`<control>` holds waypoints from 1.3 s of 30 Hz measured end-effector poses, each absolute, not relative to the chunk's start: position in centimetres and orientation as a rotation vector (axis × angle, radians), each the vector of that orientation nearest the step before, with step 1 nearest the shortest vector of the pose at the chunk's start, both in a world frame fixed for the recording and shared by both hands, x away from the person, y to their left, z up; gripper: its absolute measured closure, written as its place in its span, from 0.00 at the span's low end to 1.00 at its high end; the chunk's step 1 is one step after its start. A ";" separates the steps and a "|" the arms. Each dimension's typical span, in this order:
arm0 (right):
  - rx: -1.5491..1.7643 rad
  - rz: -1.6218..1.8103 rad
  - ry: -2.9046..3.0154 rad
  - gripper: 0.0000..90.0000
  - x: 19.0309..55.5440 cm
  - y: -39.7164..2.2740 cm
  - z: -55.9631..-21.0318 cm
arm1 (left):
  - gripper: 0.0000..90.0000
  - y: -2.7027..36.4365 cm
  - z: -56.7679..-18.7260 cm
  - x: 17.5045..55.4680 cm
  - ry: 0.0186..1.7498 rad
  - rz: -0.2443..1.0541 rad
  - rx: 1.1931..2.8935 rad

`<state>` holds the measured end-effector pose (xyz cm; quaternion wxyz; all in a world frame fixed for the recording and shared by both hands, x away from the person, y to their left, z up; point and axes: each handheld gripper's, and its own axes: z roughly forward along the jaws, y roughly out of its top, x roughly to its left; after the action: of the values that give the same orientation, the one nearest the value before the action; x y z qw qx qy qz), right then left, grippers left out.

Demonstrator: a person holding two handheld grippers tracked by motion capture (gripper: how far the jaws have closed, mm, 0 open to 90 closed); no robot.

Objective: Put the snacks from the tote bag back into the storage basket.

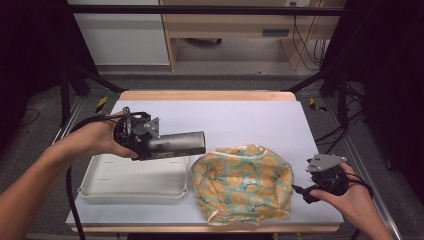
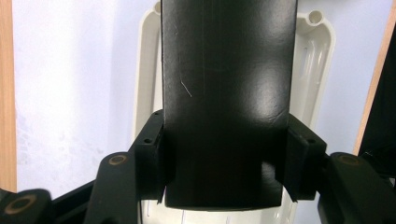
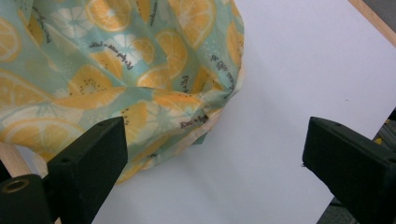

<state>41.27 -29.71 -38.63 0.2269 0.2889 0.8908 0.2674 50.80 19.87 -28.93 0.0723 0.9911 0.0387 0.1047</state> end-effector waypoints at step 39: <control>0.842 0.719 2.472 0.09 40.6 -30.3 -41.1 | 0.48 25.3 -33.1 50.8 0.078 0.238 2.973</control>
<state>40.64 -30.25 -41.14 0.2146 0.3035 0.8914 0.2594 50.82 25.30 -33.13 0.0789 0.9934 0.0261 0.0796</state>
